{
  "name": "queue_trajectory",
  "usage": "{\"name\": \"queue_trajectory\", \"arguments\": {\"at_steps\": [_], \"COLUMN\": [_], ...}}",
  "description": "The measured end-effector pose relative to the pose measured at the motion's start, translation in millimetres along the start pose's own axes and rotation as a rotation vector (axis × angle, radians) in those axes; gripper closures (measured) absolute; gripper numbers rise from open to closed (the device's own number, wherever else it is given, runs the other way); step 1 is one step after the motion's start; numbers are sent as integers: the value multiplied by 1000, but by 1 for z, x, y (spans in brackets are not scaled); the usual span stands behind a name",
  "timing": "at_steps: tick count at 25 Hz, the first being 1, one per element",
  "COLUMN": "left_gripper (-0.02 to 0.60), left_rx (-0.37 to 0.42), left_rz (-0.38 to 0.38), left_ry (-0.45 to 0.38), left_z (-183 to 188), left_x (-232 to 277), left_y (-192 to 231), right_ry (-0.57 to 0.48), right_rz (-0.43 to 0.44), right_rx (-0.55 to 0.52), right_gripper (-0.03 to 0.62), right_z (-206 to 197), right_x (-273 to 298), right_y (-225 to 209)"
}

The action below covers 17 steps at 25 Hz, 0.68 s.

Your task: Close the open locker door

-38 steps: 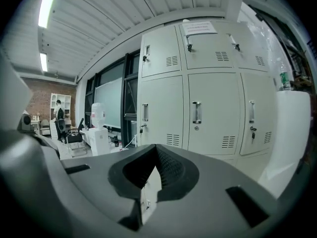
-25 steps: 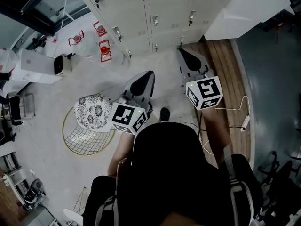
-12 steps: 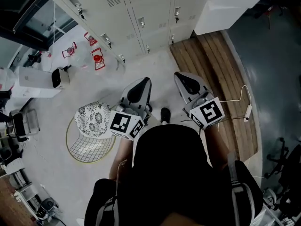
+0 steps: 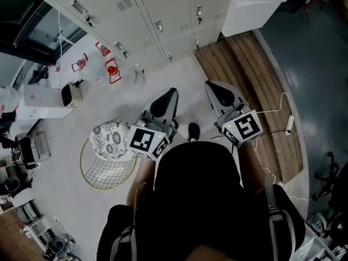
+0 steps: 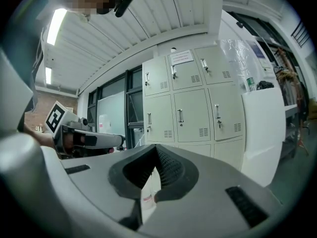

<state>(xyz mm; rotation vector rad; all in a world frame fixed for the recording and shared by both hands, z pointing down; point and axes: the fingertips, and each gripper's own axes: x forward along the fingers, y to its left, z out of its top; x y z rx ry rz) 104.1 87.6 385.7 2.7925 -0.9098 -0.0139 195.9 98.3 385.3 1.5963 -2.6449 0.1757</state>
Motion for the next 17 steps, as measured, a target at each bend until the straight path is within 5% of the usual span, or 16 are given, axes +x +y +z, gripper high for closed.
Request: {"name": "queue_trajectory", "arguments": {"at_steps": [17], "left_gripper": [563], "left_rx": [1], "left_rz": [11], "left_ry": [8], "left_z": [0], "left_x": [-2], "left_y": [3], "right_ry": [13], "right_rz": [40], "right_rx": [13], "right_gripper": [591], "right_z": [-1], "right_x": [8], "right_y": [10]}}
